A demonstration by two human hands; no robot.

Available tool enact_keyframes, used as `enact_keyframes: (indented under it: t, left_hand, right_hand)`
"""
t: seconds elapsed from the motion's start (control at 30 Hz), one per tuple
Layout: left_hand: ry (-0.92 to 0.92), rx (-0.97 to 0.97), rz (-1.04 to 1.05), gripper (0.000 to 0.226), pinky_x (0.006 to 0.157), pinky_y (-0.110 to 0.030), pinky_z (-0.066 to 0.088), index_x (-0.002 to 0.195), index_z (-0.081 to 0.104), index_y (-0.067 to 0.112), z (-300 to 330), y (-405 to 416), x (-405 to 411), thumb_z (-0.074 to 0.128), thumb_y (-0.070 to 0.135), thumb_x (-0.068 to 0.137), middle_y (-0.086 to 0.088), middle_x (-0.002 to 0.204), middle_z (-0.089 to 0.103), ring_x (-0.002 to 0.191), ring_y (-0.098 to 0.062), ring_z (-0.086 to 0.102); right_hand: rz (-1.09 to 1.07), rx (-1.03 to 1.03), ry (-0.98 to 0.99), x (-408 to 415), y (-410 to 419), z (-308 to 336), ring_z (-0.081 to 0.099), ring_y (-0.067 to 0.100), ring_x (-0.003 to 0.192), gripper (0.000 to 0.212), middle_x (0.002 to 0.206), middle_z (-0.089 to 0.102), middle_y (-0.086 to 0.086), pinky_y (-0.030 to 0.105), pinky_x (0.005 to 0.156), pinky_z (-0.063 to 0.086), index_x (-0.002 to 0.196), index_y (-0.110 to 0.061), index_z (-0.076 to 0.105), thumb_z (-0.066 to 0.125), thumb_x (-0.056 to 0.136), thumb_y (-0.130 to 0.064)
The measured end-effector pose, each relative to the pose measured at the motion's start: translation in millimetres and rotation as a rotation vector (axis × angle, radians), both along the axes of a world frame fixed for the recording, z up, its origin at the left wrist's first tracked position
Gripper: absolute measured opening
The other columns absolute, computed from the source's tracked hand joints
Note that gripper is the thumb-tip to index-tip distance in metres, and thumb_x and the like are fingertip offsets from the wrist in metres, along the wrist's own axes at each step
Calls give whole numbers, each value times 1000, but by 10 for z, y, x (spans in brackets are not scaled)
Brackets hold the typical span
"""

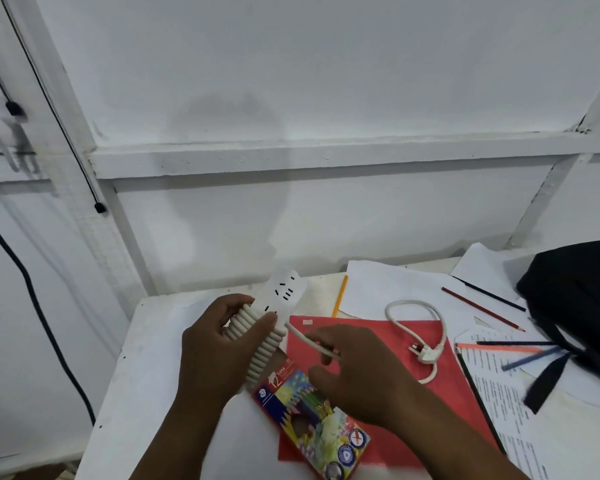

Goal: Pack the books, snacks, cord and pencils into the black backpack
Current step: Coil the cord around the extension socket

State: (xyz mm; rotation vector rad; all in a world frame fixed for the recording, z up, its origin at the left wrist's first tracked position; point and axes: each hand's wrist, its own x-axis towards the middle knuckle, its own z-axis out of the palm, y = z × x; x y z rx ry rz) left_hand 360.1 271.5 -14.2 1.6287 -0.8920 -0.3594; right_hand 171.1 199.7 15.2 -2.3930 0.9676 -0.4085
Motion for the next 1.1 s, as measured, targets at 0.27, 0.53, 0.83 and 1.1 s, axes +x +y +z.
enact_keyframes:
  t: [0.27, 0.53, 0.83, 1.1]
  left_hand:
    - [-55, 136, -143, 45, 59, -13, 55, 105, 63, 28, -146, -100, 88, 75, 53, 70, 16, 91, 70, 86, 4, 67]
    - [-189, 280, -460, 52, 65, -19, 57, 103, 60, 42, -192, -163, 194, 68, 74, 63, 27, 99, 66, 91, -1, 66]
    - [-70, 286, -629, 48, 73, -33, 63, 111, 63, 34, -202, -150, 313, 82, 54, 73, 13, 107, 71, 101, -15, 70]
    - [-164, 286, -693, 46, 76, -33, 61, 106, 63, 37, -175, -126, 327, 75, 63, 70, 14, 102, 70, 94, -12, 68]
  right_hand:
    - [64, -265, 11, 108, -180, -122, 61, 7, 77, 23, 91, 65, -12, 32, 71, 55, 103, -26, 72, 51, 96, -31]
    - [104, -246, -161, 113, -376, -116, 59, 2, 73, 23, 87, 65, -15, 26, 59, 52, 86, -31, 73, 86, 67, -29]
    - [193, 163, -170, 29, -567, 59, 62, 7, 65, 13, 75, 70, -10, 21, 57, 45, 72, -27, 76, 89, 69, -29]
    - [249, 33, -75, 215, -543, 98, 60, 1, 73, 22, 75, 63, -19, 17, 59, 43, 80, -30, 75, 89, 64, -35]
